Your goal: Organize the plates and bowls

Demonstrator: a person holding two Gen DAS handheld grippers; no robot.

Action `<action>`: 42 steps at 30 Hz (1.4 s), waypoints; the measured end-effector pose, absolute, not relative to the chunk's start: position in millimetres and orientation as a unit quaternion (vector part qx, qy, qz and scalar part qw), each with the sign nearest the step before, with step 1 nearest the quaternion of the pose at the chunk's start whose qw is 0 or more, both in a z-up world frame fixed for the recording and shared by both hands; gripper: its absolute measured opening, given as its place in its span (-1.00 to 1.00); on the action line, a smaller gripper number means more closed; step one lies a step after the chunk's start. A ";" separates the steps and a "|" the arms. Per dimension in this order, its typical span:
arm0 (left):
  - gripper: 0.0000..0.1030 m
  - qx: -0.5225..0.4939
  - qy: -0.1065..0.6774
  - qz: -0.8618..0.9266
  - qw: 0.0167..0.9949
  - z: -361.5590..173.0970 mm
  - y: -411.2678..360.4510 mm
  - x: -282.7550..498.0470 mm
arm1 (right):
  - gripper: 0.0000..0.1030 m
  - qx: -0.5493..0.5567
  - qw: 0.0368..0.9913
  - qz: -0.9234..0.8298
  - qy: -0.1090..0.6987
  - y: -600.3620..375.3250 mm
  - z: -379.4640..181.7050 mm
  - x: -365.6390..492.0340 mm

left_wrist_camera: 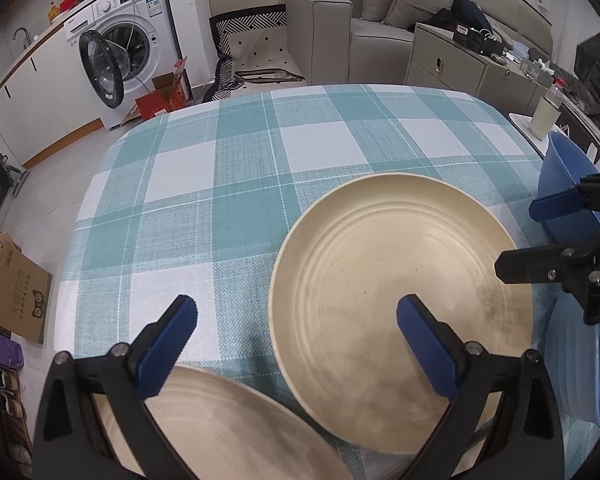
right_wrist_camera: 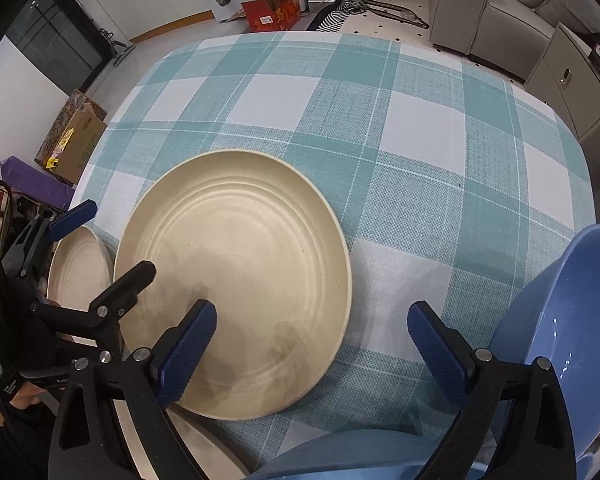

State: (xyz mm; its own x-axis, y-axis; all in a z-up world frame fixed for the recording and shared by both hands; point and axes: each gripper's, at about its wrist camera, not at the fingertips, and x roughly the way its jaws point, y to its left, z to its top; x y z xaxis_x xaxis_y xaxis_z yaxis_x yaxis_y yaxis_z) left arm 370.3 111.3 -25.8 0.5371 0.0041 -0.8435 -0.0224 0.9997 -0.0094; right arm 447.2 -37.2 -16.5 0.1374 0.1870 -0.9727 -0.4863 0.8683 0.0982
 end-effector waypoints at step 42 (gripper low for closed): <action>-0.37 -0.030 0.514 -0.012 0.857 -40.4 115.3 370.2 | -0.33 -0.143 0.721 0.211 0.644 -27.7 -49.2 451.0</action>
State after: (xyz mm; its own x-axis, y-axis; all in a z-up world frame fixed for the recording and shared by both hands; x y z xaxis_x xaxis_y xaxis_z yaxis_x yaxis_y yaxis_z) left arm 370.2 115.3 -40.4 0.4714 -0.0513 -0.8805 -0.0111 0.9979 -0.0641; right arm 451.0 -27.7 -49.2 0.0806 0.1201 -0.9895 -0.4892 0.8697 0.0657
